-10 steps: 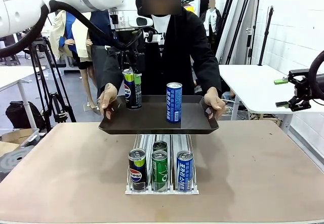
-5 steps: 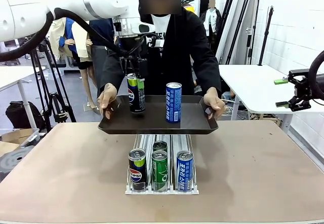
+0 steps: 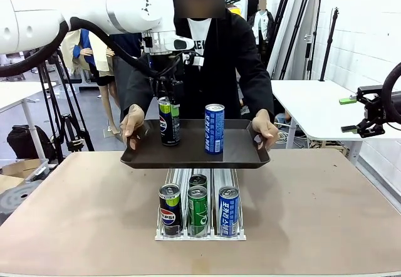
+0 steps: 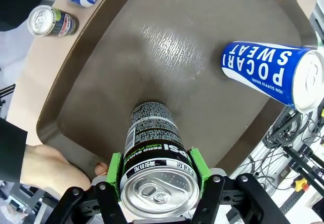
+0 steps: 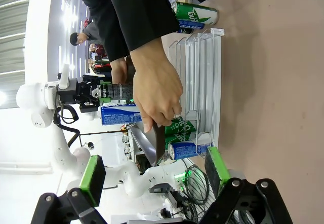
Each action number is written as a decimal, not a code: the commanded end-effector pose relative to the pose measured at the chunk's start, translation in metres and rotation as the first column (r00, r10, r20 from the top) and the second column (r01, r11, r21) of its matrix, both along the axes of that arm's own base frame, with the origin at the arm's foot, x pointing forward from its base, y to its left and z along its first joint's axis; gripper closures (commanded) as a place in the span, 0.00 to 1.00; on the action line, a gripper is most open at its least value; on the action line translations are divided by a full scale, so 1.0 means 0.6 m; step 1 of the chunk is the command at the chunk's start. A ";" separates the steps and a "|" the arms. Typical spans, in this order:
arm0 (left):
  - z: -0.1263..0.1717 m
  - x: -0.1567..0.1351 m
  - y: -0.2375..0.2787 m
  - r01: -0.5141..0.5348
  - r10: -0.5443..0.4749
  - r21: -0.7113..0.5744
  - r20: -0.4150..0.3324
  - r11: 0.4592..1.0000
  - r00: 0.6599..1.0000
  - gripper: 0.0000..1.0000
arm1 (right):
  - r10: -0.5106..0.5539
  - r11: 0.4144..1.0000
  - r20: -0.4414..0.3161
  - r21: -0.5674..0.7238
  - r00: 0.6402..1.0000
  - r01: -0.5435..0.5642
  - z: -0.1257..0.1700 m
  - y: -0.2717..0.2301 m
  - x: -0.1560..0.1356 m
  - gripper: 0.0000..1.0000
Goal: Retrieve and hand over the desired beverage to the person.
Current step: Place the picked can on the Handle tray extended by the person.
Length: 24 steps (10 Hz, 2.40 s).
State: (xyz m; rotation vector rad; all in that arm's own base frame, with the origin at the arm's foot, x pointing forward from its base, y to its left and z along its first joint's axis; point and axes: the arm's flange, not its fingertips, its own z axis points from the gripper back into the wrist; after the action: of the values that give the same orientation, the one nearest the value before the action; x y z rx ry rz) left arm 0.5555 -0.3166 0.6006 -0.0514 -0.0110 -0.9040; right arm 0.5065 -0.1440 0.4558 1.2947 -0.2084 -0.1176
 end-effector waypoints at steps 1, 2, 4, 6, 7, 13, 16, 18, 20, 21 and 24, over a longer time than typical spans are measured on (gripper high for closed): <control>0.001 -0.017 0.011 0.029 -0.030 0.018 0.037 0.999 0.999 1.00 | -0.001 1.000 0.006 -0.011 1.000 0.001 -0.001 0.002 0.001 0.00; -0.002 -0.016 0.013 0.026 -0.027 0.016 0.035 1.000 0.999 1.00 | -0.001 1.000 0.006 -0.011 1.000 0.001 -0.001 0.002 0.001 0.00; 0.002 -0.015 0.014 0.021 -0.021 0.009 0.045 1.000 0.999 0.97 | -0.001 1.000 0.006 -0.011 1.000 0.001 -0.001 0.002 0.001 0.00; 0.015 -0.014 0.015 0.017 -0.017 0.001 0.060 1.000 0.998 0.60 | -0.001 1.000 0.006 -0.011 1.000 0.001 -0.001 0.002 0.001 0.00; 0.026 -0.013 0.014 0.006 -0.006 0.003 0.079 1.000 0.997 0.40 | -0.001 1.000 0.006 -0.011 1.000 0.001 -0.001 0.002 0.001 0.00; 0.105 -0.019 -0.002 -0.018 0.017 0.002 0.165 1.000 0.986 0.00 | -0.001 1.000 0.006 -0.011 1.000 0.001 -0.001 0.002 0.001 0.00; 0.103 -0.024 0.006 0.000 0.004 -0.024 0.157 1.000 0.988 0.00 | -0.001 1.000 0.006 -0.011 1.000 0.001 -0.001 0.002 0.001 0.00; 0.103 -0.024 0.006 0.000 0.004 -0.024 0.157 1.000 0.988 0.00 | -0.001 1.000 0.006 -0.011 1.000 0.001 -0.001 0.002 0.001 0.00; 0.103 -0.024 0.006 0.000 0.004 -0.024 0.157 1.000 0.988 0.00 | -0.001 1.000 0.006 -0.011 1.000 0.001 -0.001 0.002 0.001 0.00; 0.103 -0.024 0.006 0.000 0.004 -0.024 0.157 1.000 0.988 0.00 | -0.001 1.000 0.006 -0.011 1.000 0.001 -0.001 0.002 0.001 0.00; 0.103 -0.024 0.006 0.000 0.004 -0.024 0.157 1.000 0.988 0.00 | -0.001 1.000 0.006 -0.011 1.000 0.001 -0.001 0.002 0.001 0.00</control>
State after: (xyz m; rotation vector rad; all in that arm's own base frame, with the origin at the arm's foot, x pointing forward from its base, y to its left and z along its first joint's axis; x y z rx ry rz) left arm 0.5427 -0.3129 0.6616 0.0030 -0.1690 -0.9008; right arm 0.5065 -0.1440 0.4558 1.2947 -0.2085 -0.1176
